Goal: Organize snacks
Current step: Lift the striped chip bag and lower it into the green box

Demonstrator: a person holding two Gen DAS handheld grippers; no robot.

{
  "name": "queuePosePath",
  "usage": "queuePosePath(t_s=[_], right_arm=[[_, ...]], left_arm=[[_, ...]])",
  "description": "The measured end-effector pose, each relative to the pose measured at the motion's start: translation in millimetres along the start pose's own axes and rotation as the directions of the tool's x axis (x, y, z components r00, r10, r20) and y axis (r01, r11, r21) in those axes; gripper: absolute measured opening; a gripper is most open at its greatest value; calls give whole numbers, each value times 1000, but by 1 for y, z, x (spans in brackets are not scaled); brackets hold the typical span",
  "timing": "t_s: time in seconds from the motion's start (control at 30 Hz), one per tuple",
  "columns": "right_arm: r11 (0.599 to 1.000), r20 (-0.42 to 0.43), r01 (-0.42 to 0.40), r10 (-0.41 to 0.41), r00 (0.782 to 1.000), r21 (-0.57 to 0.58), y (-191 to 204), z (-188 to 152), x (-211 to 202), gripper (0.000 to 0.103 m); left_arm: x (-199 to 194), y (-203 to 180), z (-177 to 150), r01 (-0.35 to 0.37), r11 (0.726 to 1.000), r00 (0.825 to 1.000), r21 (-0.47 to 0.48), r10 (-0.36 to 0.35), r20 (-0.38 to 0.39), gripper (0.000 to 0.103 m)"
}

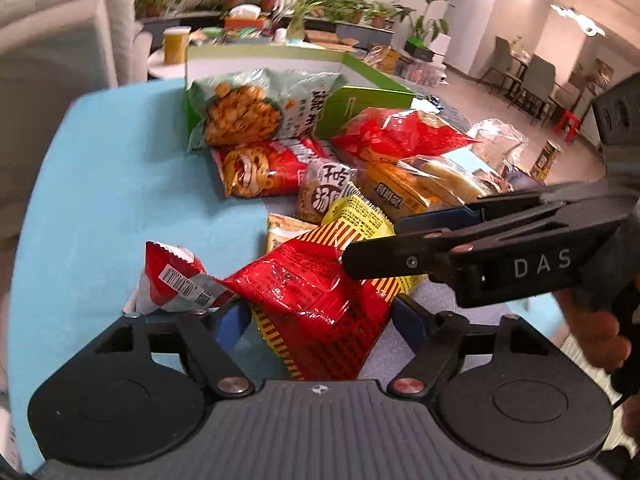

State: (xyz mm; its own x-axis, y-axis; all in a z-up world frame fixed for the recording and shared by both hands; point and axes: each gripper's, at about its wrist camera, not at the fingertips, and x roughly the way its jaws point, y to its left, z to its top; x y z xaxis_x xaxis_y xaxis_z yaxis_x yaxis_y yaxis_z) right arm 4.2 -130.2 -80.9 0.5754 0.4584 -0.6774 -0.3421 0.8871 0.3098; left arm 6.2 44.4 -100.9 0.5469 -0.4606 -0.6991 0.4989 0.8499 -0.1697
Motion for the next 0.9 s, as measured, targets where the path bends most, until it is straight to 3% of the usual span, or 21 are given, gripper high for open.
queuePosePath(t_s=[0.2, 0.37, 0.5, 0.7, 0.9], right_arm=[[998, 11, 41, -41, 999, -39, -5, -1, -1, 86], [996, -23, -60, 62, 998, 60, -19, -2, 10, 86], [995, -36, -81, 83, 996, 53, -11, -3, 10, 85], [999, 46, -46, 45, 998, 29, -3, 4, -17, 85], [998, 148, -40, 31, 988, 53, -3, 32, -35, 85]], left_arm=[[1, 4, -1, -10, 1000, 999, -20, 9, -34, 79], [-3, 11, -5, -23, 999, 999, -46, 21, -37, 81], [-9, 3, -4, -27, 1000, 999, -6, 26, -18, 71], [-31, -6, 14, -25, 999, 998, 49, 22, 60, 70], [-43, -15, 62, -91, 986, 985, 141, 68, 160, 70]])
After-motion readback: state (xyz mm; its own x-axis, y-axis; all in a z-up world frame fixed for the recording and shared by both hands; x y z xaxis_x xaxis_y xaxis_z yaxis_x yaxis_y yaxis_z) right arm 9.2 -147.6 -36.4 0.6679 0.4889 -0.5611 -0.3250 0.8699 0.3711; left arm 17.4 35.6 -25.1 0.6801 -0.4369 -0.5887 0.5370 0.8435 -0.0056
